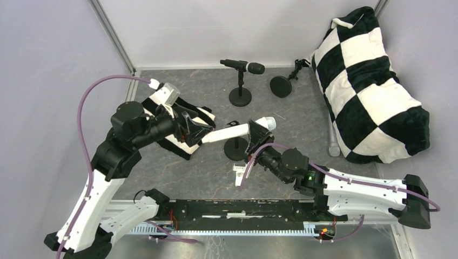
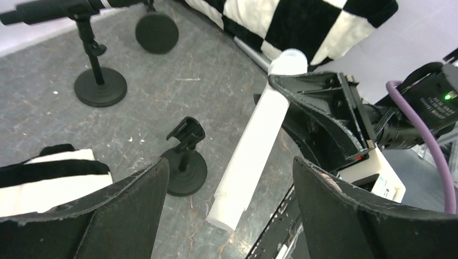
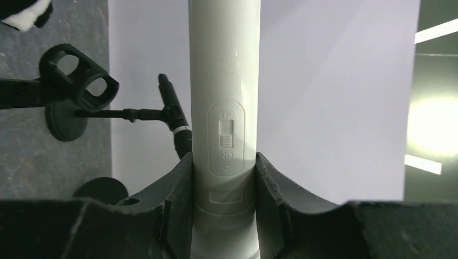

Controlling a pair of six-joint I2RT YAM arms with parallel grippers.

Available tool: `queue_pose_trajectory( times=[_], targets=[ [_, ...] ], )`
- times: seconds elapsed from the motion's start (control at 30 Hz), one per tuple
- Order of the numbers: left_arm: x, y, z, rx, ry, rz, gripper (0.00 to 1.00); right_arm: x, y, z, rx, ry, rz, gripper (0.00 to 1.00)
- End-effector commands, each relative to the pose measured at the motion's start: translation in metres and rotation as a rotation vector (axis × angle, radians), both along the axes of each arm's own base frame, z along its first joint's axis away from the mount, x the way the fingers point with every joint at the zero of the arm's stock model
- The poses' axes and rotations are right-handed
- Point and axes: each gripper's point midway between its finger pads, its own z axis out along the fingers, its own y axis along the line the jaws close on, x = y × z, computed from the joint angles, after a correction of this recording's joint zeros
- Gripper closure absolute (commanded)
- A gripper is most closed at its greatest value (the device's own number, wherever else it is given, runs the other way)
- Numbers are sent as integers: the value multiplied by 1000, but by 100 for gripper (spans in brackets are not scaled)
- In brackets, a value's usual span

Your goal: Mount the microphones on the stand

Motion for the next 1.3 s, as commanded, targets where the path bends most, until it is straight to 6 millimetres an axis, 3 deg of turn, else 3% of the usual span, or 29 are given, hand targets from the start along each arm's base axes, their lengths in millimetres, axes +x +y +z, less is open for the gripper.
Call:
queue_pose_trajectory(
  times=[0.0,0.23,0.6,0.77,1.1,1.27],
  targets=[
    [-7,-11,-8,38,-8,-107,10,-6,-3,47,13,-184,-14,93],
    [-2,-22,-30,86,26,-147,11,-16,16,51,-6,-225,37,93],
    [-22,-53,-65,231,23,-222,15,-22,35,70,-26,-275,93,91],
    [-12,-51,-78,294,4,-179,18,-26,36,71,-41,-283,110,90],
    [-11,-55,-85,321,-11,-207,42,-26,37,64,-85,-277,110,84],
    [-14,-59,-88,322,-1,-231,67,-27,36,67,-65,-275,116,73]
  ],
)
